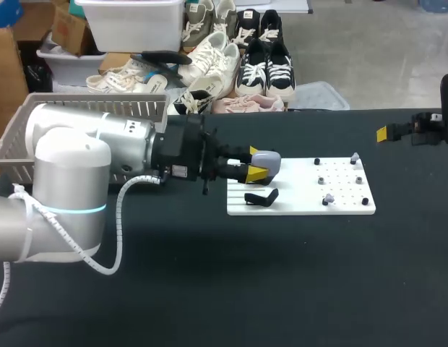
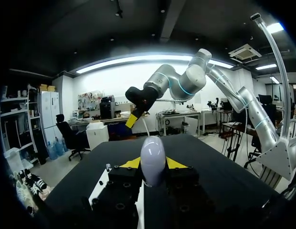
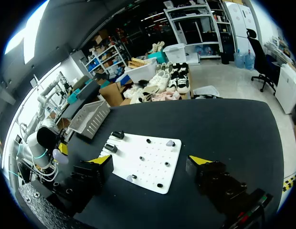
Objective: Pick up each earbud case from the left stands, insert the matching earbuds, close the lid, and place the case in the box.
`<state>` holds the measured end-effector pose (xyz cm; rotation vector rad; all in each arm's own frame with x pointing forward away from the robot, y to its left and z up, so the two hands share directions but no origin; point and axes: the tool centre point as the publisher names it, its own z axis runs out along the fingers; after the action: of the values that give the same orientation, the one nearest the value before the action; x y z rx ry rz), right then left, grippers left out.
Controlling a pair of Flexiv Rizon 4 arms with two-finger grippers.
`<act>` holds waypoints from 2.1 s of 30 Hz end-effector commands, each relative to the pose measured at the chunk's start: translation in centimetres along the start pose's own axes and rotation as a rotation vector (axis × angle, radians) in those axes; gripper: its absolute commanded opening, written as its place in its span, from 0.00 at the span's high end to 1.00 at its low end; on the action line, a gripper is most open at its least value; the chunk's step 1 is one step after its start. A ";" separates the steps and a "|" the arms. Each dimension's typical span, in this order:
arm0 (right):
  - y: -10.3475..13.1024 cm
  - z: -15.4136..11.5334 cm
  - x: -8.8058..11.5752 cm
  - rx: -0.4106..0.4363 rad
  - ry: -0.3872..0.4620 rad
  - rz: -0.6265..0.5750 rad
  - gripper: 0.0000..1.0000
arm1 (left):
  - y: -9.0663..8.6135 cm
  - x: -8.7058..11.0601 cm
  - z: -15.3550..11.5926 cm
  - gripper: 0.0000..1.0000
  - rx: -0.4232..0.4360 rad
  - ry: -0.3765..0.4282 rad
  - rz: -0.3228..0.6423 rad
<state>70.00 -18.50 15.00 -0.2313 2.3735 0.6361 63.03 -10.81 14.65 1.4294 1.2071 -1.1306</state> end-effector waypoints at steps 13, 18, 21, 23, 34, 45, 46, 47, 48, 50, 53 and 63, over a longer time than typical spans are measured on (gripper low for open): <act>-0.1 -0.5 0.8 -0.013 0.003 0.011 0.00 | -0.1 1.0 1.6 1.00 -0.027 -0.042 -0.032; 1.0 -1.0 2.0 -0.031 0.000 -0.007 0.00 | 0.5 1.2 2.3 1.00 -0.025 -0.048 -0.027; 2.0 -1.5 2.5 -0.050 -0.007 -0.017 0.00 | 0.8 1.3 2.6 1.00 -0.023 -0.066 -0.018; 3.0 -1.8 2.9 -0.065 -0.010 -0.034 0.00 | 0.9 1.3 2.8 1.00 -0.019 -0.070 -0.014; 6.8 -2.6 3.4 -0.079 -0.040 -0.158 0.00 | 1.5 1.7 3.3 1.00 -0.006 -0.087 -0.015; 10.2 -1.9 4.4 -0.082 -0.001 -0.296 0.00 | 1.5 2.1 3.7 1.00 0.003 -0.083 -0.003; 10.3 -1.8 4.6 -0.086 0.002 -0.297 0.00 | 1.5 2.1 3.8 1.00 0.010 -0.078 0.000; 10.5 -1.7 4.7 -0.090 0.007 -0.300 0.00 | 1.5 2.1 3.8 1.00 0.014 -0.073 0.003; 10.6 -1.6 4.8 -0.093 0.011 -0.303 0.00 | 1.4 2.2 3.9 1.00 0.016 -0.068 0.005; 10.9 -1.5 5.1 -0.097 0.020 -0.310 0.00 | 1.4 2.3 4.0 1.00 0.021 -0.059 0.013; 11.2 -1.3 5.3 -0.103 0.030 -0.318 0.00 | 1.3 2.4 4.2 1.00 0.027 -0.052 0.021; 11.6 -1.1 6.0 -0.114 0.044 -0.318 0.00 | 1.2 2.5 4.4 1.00 0.028 -0.053 0.050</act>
<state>61.38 -9.16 16.16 -0.6753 2.2648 0.6467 63.97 -14.79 11.87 1.4334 1.1227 -1.1448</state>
